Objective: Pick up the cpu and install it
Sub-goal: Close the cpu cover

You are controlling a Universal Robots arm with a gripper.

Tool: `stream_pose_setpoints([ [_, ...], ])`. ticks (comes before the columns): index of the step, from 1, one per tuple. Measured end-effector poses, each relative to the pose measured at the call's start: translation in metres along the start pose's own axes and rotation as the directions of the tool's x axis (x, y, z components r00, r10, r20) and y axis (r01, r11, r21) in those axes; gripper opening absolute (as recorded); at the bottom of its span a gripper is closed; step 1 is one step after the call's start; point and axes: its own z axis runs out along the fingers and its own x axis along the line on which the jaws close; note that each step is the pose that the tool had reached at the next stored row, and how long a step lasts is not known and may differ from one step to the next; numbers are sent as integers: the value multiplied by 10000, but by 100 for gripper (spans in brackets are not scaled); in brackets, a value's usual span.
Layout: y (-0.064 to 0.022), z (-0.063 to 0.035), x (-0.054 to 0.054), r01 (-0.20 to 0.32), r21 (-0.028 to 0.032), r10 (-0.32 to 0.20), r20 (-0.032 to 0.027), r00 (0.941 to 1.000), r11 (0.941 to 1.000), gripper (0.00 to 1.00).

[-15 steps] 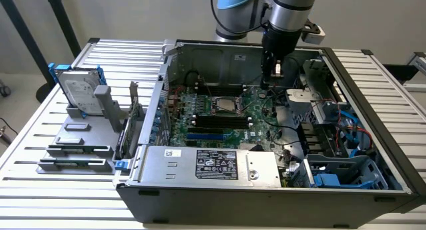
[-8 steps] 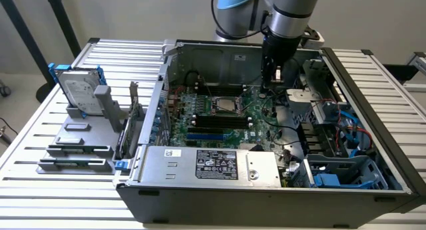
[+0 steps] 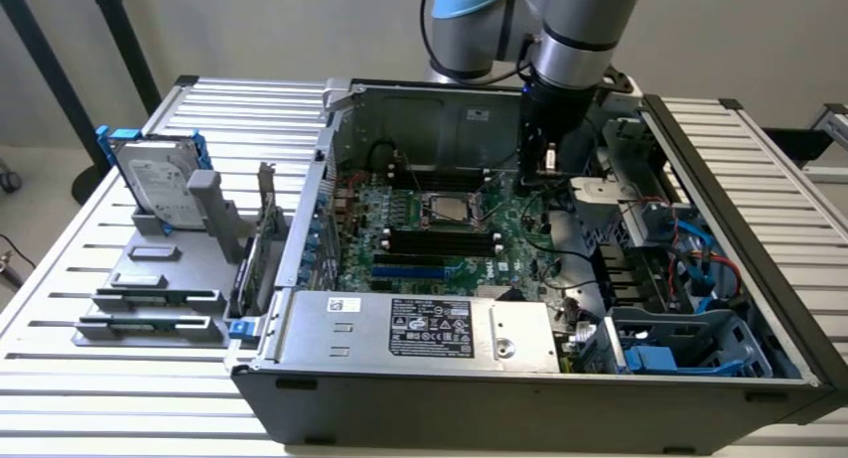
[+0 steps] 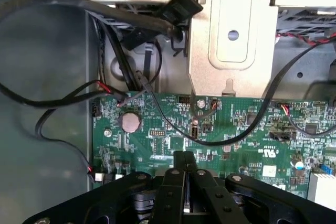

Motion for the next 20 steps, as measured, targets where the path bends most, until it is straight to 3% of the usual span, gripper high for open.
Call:
stream_pose_setpoints([
  [5,-1,1,-7,-23,608,24,-3,10000,9981,11],
  [8,-3,3,-10,-33,910,33,1,10000,9958,11],
  [17,-47,14,-13,-44,1460,40,34,10000,9893,11],
  [20,-68,16,-13,-38,1674,33,33,10000,9859,11],
])
